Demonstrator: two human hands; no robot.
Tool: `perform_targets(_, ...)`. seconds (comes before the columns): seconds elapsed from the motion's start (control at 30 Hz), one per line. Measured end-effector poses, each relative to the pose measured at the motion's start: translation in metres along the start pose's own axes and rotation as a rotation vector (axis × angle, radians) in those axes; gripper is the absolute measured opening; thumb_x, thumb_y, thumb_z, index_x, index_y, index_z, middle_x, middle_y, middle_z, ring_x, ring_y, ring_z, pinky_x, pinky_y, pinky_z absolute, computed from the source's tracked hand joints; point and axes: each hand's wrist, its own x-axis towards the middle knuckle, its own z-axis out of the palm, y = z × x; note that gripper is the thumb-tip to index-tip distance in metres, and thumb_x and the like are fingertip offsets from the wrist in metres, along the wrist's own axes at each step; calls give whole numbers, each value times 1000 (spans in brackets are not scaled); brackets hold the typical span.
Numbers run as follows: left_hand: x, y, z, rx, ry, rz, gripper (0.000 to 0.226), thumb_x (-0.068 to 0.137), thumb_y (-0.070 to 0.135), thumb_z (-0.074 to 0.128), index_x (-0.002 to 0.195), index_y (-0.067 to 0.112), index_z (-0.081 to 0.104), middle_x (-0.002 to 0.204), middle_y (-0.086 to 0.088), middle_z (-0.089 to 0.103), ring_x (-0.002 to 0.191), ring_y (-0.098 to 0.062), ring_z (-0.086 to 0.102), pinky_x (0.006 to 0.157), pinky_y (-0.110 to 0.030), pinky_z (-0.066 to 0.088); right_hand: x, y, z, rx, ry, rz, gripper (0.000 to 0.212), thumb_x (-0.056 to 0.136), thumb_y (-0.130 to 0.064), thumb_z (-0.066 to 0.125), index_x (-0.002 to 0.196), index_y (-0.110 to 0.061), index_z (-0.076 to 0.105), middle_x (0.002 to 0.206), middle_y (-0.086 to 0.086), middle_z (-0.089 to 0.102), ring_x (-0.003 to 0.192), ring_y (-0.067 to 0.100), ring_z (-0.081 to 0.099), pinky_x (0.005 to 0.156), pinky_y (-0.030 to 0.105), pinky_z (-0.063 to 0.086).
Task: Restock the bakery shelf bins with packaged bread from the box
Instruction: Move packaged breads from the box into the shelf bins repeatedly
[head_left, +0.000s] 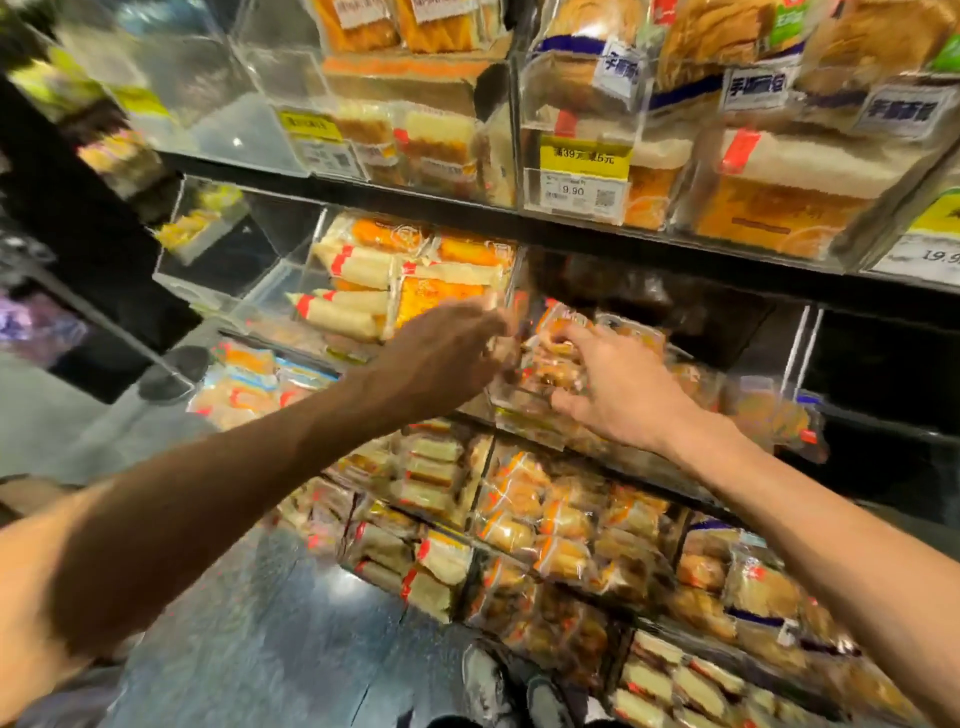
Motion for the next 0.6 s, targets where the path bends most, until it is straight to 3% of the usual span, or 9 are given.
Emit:
perform_targets(0.13,-104,-30,-39,296,33,-102,49,84,23,74,129,15,56,118,-15,60,104,-35,59,78,-45,53,-5,-83,27,-11,3,-287,77,83,-42,70,149,-24,32,138,9,43,126,32,46,95,40,43)
perform_targets(0.2,-161,-45,-48,396,36,-225,49,78,17,78,123,12,59,110,-17,62,97,-37,61,71,-46,55,-8,-131,48,-17,-46,-442,76,86,-40,68,150,-24,31,147,11,35,131,32,41,98,38,40)
perform_targets(0.27,-220,-60,-54,461,74,-363,41,72,15,75,110,11,61,95,-18,63,82,-37,63,63,-45,53,-8,-181,72,-20,-103,-595,71,87,-40,65,148,-23,32,140,11,37,125,33,45,96,39,43)
perform_targets(0.33,-282,-74,-63,491,32,-530,35,69,18,75,99,12,58,84,-12,60,74,-35,60,61,-41,45,-8,-232,101,-23,-155,-735,69,87,-40,62,147,-23,33,137,11,39,123,34,45,96,40,42)
perform_targets(0.4,-350,-87,-72,507,-2,-768,42,63,25,87,94,14,60,81,-5,55,78,-34,56,59,-34,33,-12,-288,128,-63,-211,-867,70,88,-44,61,148,-23,32,145,12,38,129,35,41,103,42,41)
perform_targets(0.5,-456,-95,-82,583,-111,-894,72,47,26,95,108,4,64,95,-20,60,81,-34,48,52,-36,44,-23,-370,170,-134,-291,-1027,68,91,-48,60,148,-21,33,142,11,43,131,33,41,107,43,38)
perform_targets(0.6,-545,-108,-90,632,-133,-1043,69,49,25,93,109,6,63,93,-18,56,79,-35,52,51,-39,46,-32,-450,219,-178,-369,-1133,65,92,-43,60,145,-19,34,134,10,45,123,30,43,99,43,45)
